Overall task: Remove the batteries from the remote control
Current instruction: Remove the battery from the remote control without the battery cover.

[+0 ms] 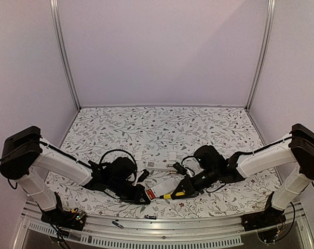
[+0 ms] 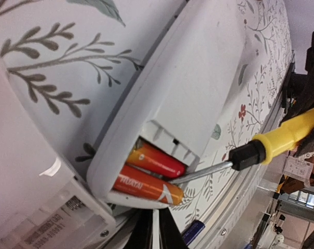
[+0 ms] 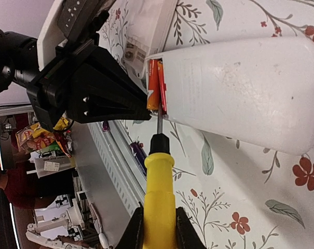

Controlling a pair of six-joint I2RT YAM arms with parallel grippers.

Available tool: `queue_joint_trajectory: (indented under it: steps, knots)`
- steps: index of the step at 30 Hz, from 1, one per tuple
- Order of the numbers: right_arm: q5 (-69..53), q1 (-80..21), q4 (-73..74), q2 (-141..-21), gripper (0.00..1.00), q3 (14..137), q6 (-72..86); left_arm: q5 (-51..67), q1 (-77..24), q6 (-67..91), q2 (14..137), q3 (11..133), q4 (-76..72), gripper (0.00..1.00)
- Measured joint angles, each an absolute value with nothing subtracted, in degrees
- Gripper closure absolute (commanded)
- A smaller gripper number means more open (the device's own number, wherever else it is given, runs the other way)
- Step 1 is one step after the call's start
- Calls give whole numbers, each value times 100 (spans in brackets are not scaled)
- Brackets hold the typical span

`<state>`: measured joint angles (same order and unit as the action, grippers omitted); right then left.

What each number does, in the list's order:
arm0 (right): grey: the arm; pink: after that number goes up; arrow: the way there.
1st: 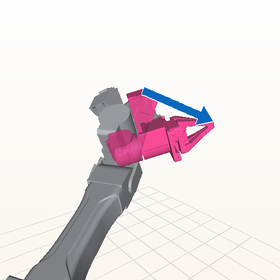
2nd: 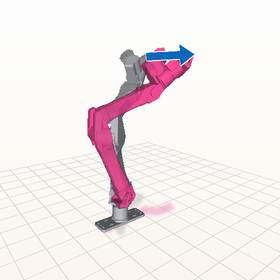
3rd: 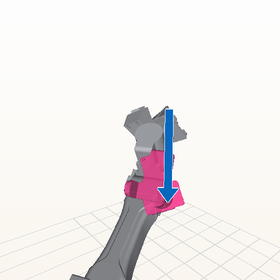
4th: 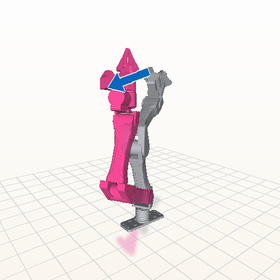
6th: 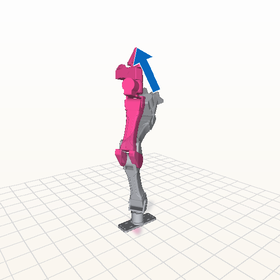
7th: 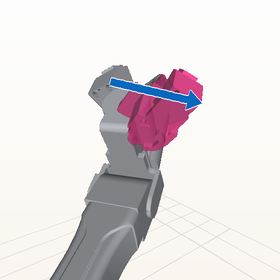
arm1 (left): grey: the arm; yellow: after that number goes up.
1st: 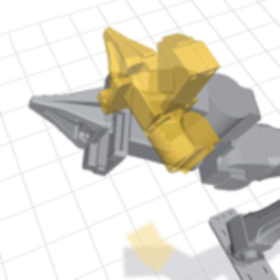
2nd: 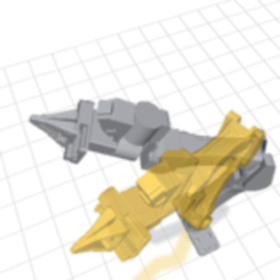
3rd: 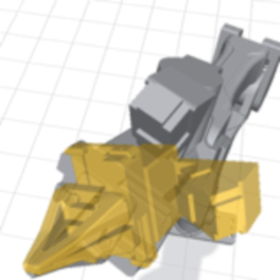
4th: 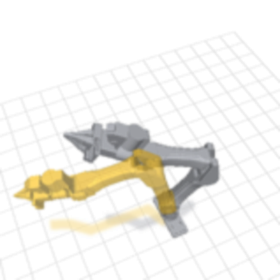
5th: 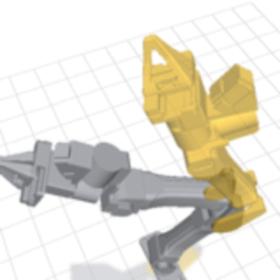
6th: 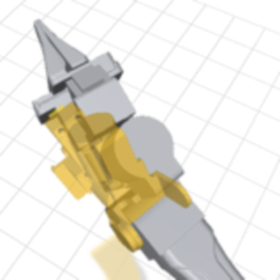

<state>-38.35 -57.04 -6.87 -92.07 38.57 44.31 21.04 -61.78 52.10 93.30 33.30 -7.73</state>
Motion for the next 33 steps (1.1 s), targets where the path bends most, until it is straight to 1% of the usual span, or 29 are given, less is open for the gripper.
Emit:
queue_joint_trajectory:
  steps: [14,24,27,29,33]
  knots:
    - [-3791,-5695,-2239,-9212,100,3159,5286,2095,-6178,5212,9445,3330,-1024,95]
    - [-3835,-5699,-3096,-9000,100,3068,5561,1977,-6189,5212,9489,3334,-1155,95]
    - [-3826,-5697,-3153,-9000,100,3065,5596,1879,-6195,5214,9450,3323,-1155,91]
    - [-3817,-5699,-3159,-8991,100,3065,5599,1758,-6200,5212,9341,3269,-1111,84]
    - [-3734,-5708,-2985,-8842,100,3063,5559,1400,-6198,5177,8836,3074,-801,75]
